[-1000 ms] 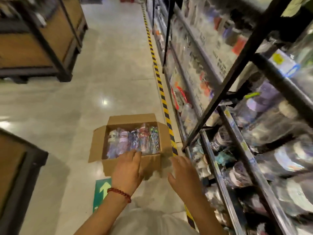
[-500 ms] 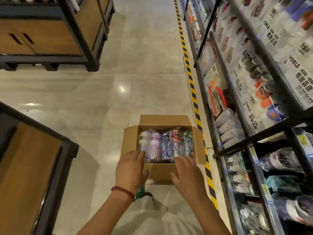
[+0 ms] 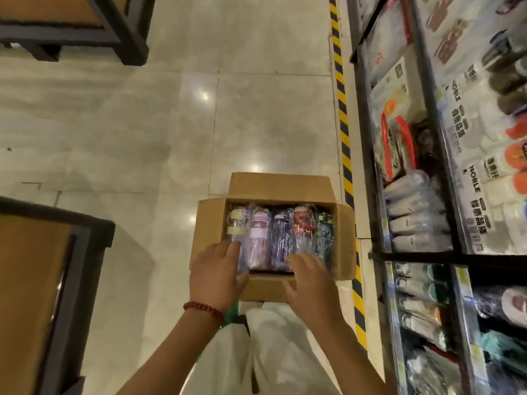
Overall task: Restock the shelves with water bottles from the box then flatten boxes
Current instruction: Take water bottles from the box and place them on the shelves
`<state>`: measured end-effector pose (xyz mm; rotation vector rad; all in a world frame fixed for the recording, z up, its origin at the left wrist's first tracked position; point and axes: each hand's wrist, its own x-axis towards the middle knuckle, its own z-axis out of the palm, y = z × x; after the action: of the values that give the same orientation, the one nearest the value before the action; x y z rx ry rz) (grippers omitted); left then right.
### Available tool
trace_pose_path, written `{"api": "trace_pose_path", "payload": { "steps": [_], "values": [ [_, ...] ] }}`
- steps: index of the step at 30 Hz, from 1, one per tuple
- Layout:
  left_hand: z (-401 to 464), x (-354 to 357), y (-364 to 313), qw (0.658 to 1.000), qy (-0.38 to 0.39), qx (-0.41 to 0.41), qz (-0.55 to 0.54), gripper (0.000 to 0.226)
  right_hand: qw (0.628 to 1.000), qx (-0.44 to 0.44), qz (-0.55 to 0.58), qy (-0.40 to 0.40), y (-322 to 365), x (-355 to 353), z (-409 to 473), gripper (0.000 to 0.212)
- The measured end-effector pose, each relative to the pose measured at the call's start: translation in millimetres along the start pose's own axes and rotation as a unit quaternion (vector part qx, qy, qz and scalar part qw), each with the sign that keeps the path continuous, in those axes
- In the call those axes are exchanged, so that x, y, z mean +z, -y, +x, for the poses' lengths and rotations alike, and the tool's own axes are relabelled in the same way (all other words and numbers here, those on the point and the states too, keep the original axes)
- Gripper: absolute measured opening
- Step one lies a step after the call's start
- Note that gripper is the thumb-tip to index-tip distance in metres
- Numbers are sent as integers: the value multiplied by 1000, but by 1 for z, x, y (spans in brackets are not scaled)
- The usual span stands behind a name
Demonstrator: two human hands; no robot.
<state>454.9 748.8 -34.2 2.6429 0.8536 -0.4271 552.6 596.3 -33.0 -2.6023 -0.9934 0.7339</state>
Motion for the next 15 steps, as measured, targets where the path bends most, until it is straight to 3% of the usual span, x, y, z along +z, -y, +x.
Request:
{"api": "trace_pose_path", "payload": {
  "steps": [9, 15],
  "values": [
    [135, 118, -36, 995, 84, -30, -41, 49, 989, 84, 4, 123, -121, 86, 134, 42],
    [210, 228, -42, 975, 186, -87, -85, 56, 964, 202, 38, 166, -220, 167, 182, 43]
  ]
}}
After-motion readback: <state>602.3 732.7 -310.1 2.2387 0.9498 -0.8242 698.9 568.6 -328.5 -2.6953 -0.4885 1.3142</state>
